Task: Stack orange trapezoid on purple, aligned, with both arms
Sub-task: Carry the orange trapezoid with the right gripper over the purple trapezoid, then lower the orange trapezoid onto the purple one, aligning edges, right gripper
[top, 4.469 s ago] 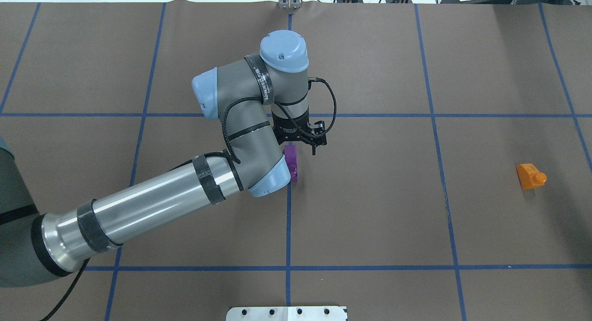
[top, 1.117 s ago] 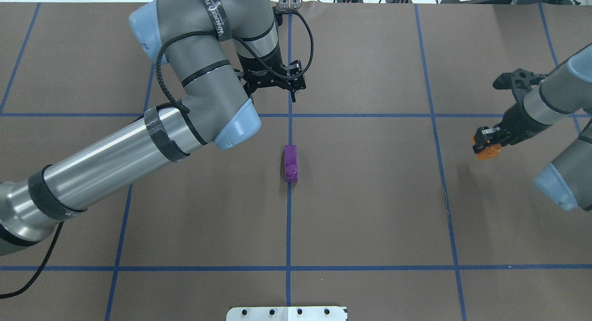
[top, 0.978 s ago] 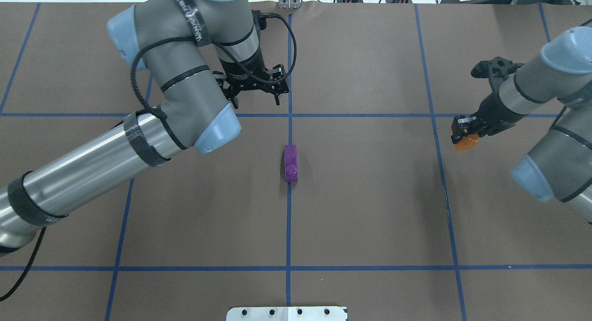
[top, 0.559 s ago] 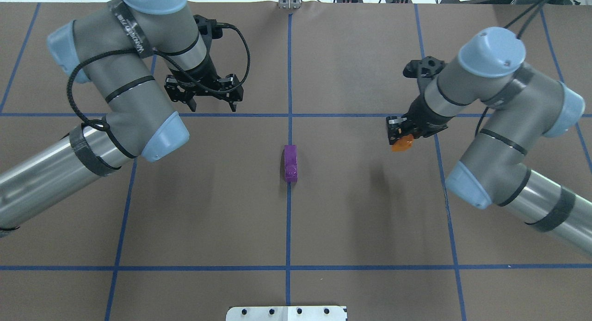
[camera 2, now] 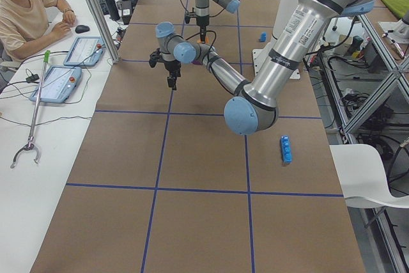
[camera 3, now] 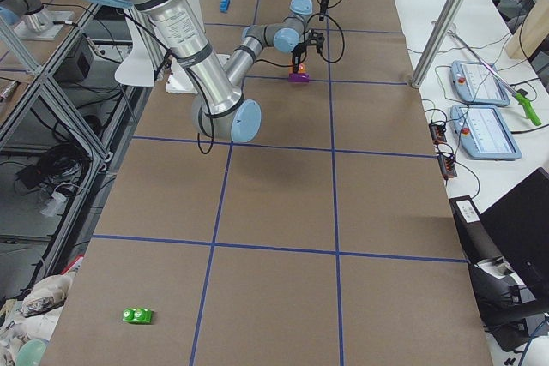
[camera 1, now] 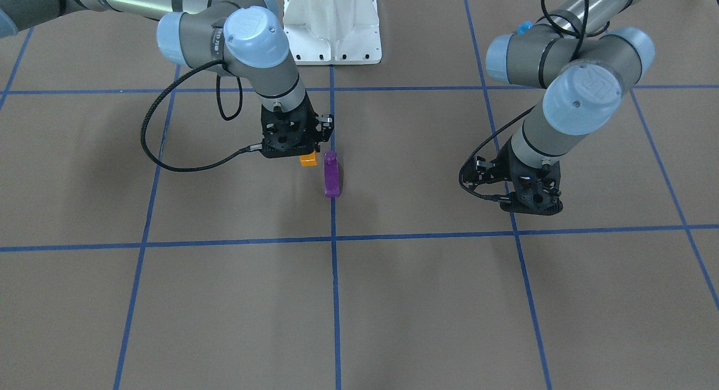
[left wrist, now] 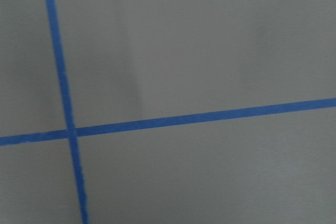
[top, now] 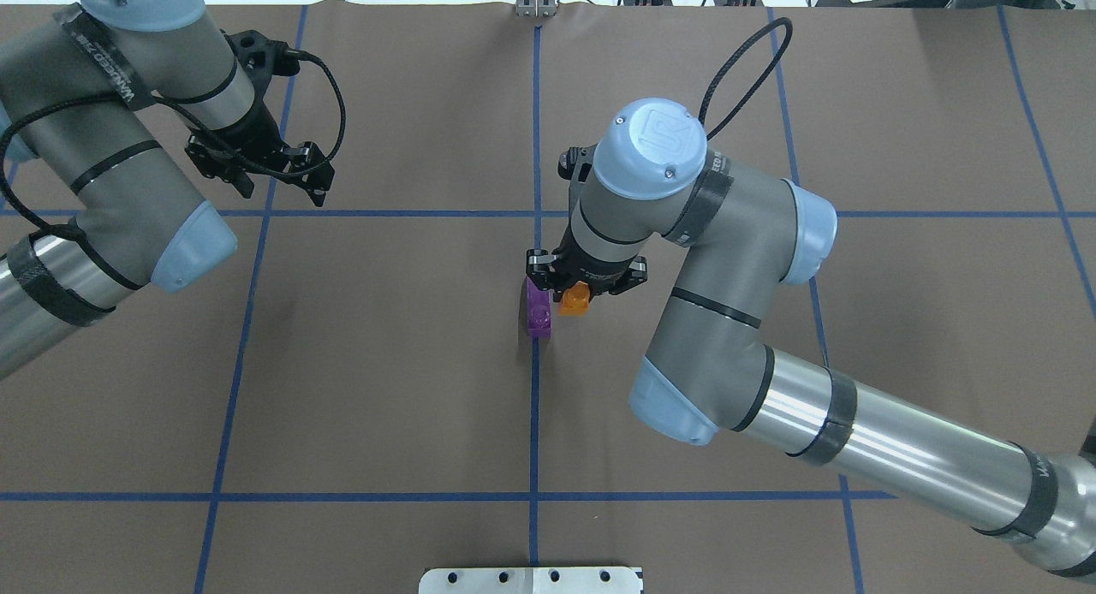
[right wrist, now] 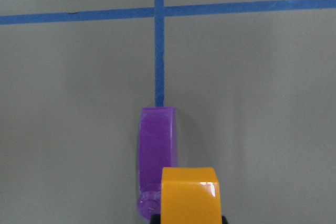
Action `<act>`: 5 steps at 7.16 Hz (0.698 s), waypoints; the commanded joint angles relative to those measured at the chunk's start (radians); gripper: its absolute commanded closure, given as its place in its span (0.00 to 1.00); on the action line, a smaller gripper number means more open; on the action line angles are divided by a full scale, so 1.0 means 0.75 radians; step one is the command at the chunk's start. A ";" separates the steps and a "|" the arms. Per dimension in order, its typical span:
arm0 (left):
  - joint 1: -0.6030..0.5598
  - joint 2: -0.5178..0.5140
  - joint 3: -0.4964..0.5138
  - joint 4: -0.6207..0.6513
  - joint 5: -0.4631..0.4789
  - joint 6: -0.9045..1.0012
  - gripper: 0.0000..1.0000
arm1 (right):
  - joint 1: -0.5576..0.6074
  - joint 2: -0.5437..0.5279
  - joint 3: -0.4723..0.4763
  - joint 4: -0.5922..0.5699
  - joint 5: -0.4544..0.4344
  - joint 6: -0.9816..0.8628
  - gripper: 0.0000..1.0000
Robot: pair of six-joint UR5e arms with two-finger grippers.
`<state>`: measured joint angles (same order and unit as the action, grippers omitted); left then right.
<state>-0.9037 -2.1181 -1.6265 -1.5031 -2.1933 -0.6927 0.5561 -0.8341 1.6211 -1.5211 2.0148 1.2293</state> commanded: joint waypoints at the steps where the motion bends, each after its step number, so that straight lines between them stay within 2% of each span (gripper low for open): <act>1: -0.004 0.010 -0.003 0.002 0.002 0.007 0.01 | -0.024 0.028 -0.055 -0.001 -0.021 0.018 1.00; 5: -0.002 0.010 -0.003 0.002 0.002 0.005 0.01 | -0.032 0.094 -0.143 0.001 -0.023 0.010 1.00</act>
<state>-0.9054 -2.1108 -1.6290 -1.5018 -2.1921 -0.6885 0.5357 -0.7705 1.5262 -1.5203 1.9974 1.2412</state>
